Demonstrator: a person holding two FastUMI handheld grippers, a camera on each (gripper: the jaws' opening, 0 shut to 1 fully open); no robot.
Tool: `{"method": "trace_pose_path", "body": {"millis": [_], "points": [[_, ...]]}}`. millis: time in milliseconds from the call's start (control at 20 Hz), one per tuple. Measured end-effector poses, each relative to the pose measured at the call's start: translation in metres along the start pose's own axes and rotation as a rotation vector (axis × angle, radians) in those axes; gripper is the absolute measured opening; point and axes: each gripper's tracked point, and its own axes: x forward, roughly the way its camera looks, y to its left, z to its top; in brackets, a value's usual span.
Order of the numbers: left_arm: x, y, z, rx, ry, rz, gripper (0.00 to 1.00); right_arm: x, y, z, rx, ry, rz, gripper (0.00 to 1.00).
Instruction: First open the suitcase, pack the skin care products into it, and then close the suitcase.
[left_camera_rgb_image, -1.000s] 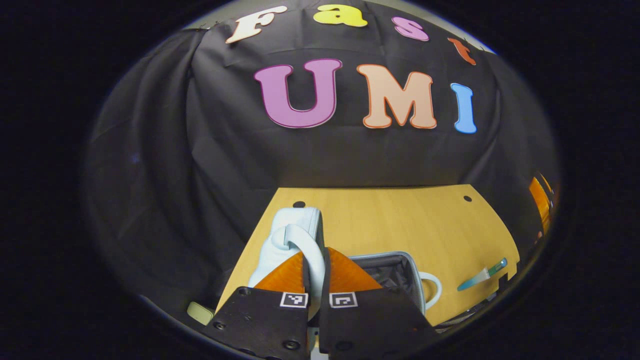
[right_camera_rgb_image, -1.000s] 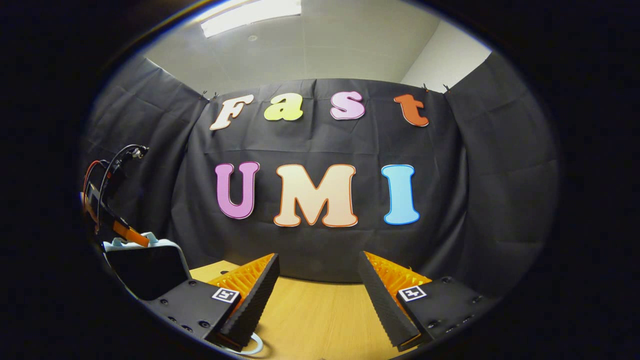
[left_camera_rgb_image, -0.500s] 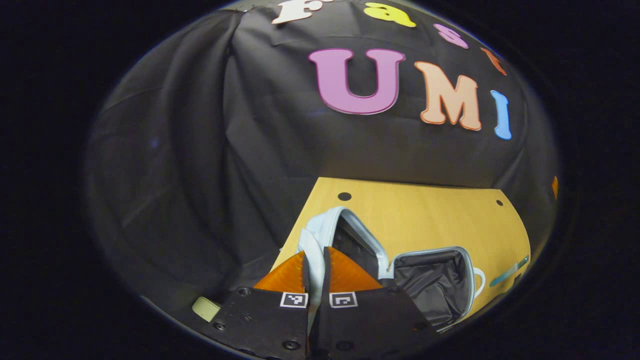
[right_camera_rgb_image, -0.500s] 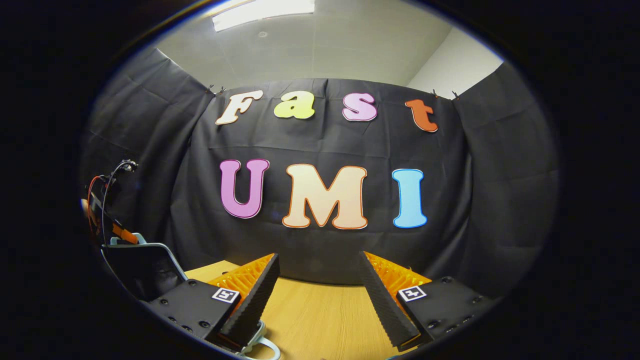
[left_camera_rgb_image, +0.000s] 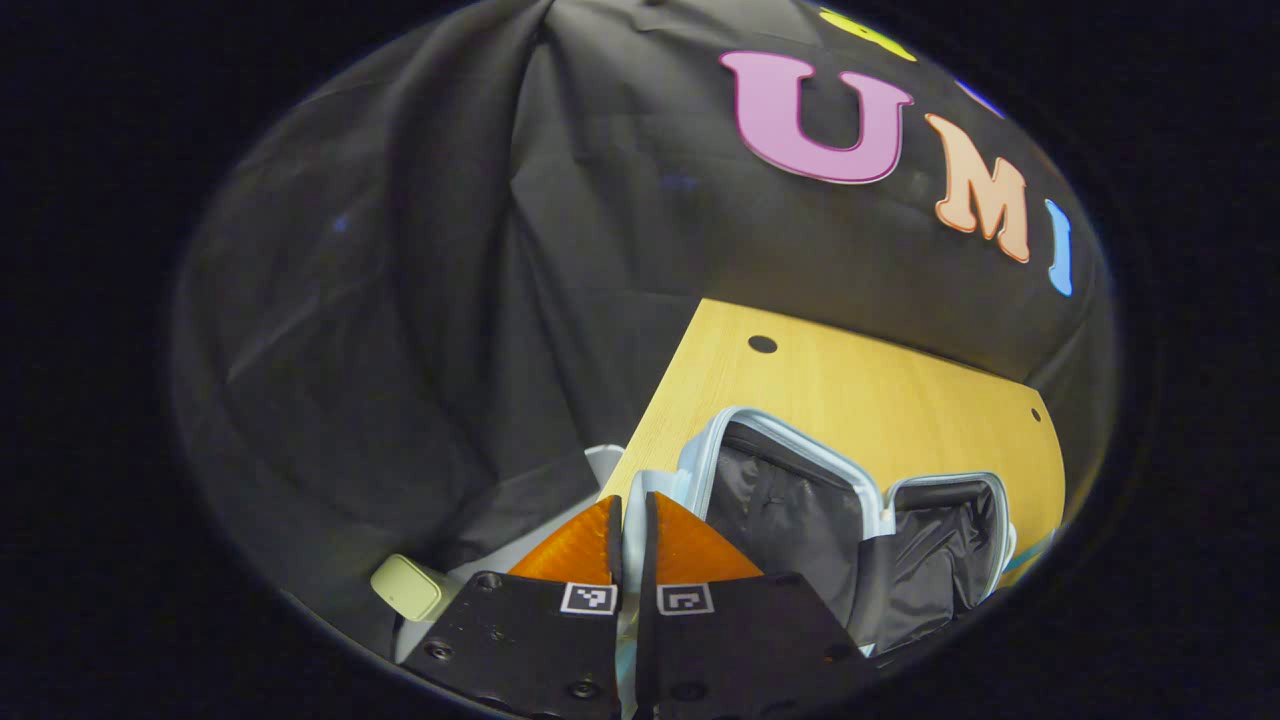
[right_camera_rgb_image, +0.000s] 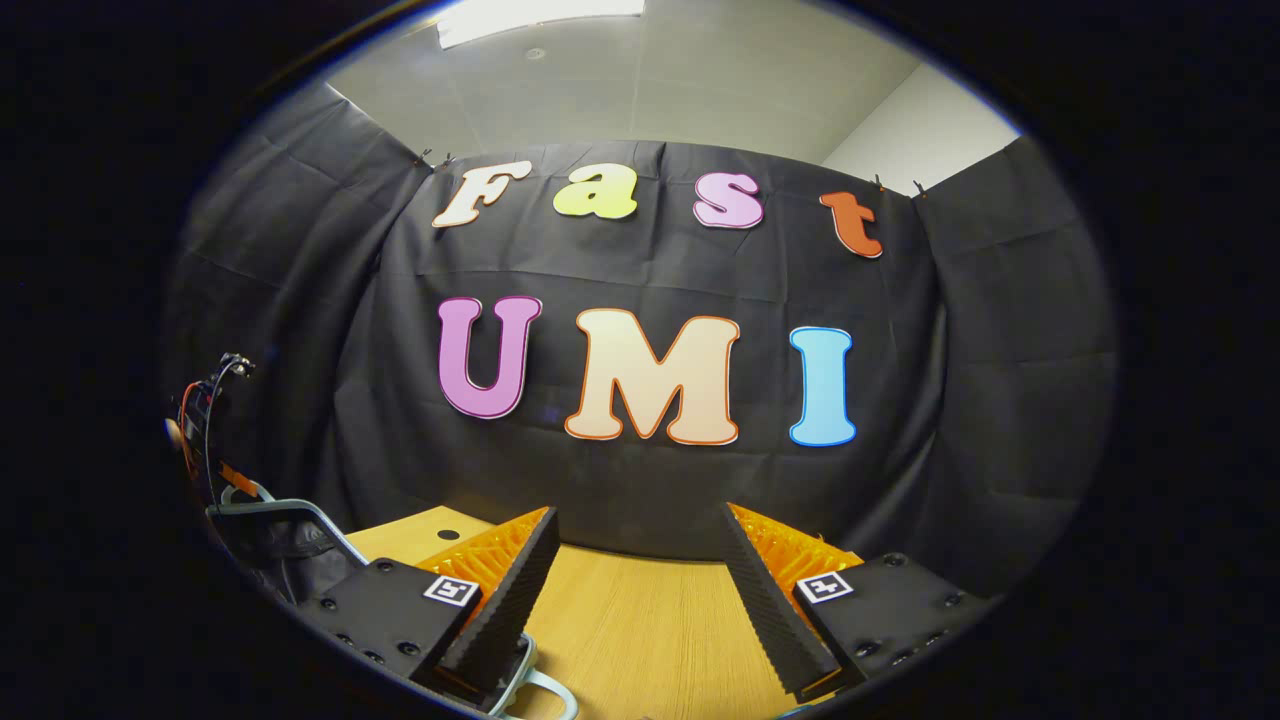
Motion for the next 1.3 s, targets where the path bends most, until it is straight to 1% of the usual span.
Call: {"method": "trace_pose_path", "body": {"millis": [200,350,450,500,550,600,650,750,850,900,950,1050,1150,1200,1250,1300], "points": [[0.026,0.019,-0.039,-0.044,0.076,0.030,0.00,0.000,0.003,0.003,-0.016,-0.002,0.003,0.99],[0.036,0.025,-0.052,-0.085,0.085,0.053,0.01,-0.002,-0.002,0.004,-0.023,-0.001,-0.005,0.99],[0.038,0.034,-0.054,-0.127,0.056,0.091,0.09,-0.004,-0.006,0.004,-0.027,-0.001,-0.011,0.99],[0.041,0.033,-0.049,-0.156,0.023,0.090,0.14,-0.005,-0.008,0.005,-0.030,-0.004,-0.011,0.99],[0.037,0.023,-0.044,-0.195,-0.022,0.063,0.25,-0.005,-0.010,0.007,-0.035,-0.007,-0.010,0.99],[0.032,0.013,-0.036,-0.222,-0.062,0.037,0.42,-0.007,-0.012,0.008,-0.040,-0.013,-0.008,0.99],[0.020,0.006,-0.027,-0.229,-0.110,0.031,0.58,-0.008,-0.015,0.012,-0.040,-0.021,-0.006,0.99],[0.002,-0.006,-0.007,-0.202,-0.209,0.045,0.90,-0.010,-0.026,0.017,-0.028,-0.037,-0.003,0.98],[-0.025,-0.023,0.013,-0.162,-0.306,0.072,0.90,-0.014,-0.037,0.020,-0.013,-0.044,0.005,1.00],[-0.040,-0.032,0.026,-0.139,-0.354,0.086,0.94,-0.015,-0.044,0.020,-0.007,-0.046,0.007,1.00],[-0.056,-0.044,0.036,-0.108,-0.408,0.099,0.95,-0.017,-0.052,0.021,-0.002,-0.048,0.008,0.98],[-0.085,-0.073,0.053,-0.054,-0.489,0.110,0.95,-0.021,-0.067,0.024,0.017,-0.054,0.014,0.98],[-0.111,-0.110,0.062,-0.018,-0.547,0.078,0.95,-0.024,-0.080,0.026,0.031,-0.062,0.022,0.98],[-0.125,-0.131,0.066,-0.010,-0.569,0.052,0.94,-0.025,-0.088,0.026,0.034,-0.064,0.023,0.98],[-0.136,-0.154,0.068,0.002,-0.590,0.021,0.95,-0.026,-0.094,0.028,0.038,-0.068,0.027,0.98],[-0.147,-0.176,0.070,0.014,-0.603,-0.004,0.94,-0.027,-0.100,0.029,0.043,-0.072,0.030,1.00]]}}
